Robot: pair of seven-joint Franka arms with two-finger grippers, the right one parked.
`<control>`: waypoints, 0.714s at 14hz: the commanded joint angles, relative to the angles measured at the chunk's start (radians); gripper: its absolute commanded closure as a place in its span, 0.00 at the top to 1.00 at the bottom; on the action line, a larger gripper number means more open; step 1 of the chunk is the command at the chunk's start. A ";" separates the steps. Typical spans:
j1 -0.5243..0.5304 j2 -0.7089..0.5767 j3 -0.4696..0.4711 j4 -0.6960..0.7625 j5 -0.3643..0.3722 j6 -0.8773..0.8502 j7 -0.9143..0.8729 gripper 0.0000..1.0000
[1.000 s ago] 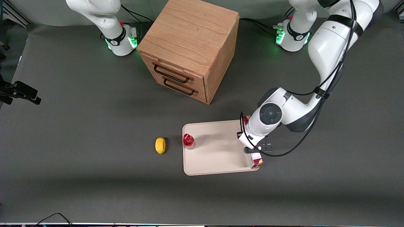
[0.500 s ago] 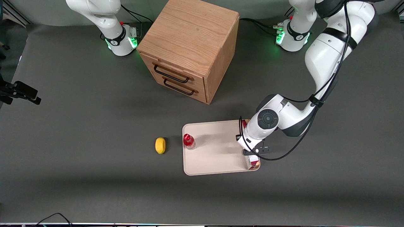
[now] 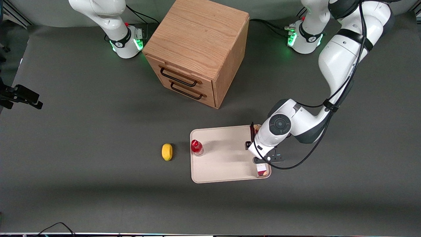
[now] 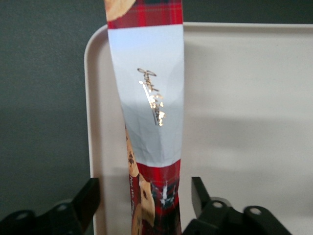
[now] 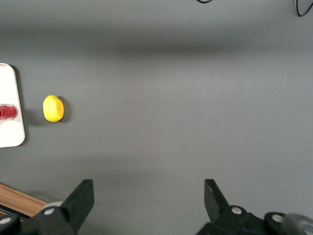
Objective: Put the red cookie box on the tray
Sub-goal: 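Lower the box flat onto the tray and open the left gripper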
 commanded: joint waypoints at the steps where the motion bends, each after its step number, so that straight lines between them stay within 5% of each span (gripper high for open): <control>1: 0.002 -0.030 -0.008 0.018 0.015 -0.032 -0.014 1.00; 6: 0.103 -0.129 -0.182 0.076 0.004 -0.344 0.097 1.00; 10: 0.132 -0.385 -0.136 0.076 -0.173 -0.509 0.230 1.00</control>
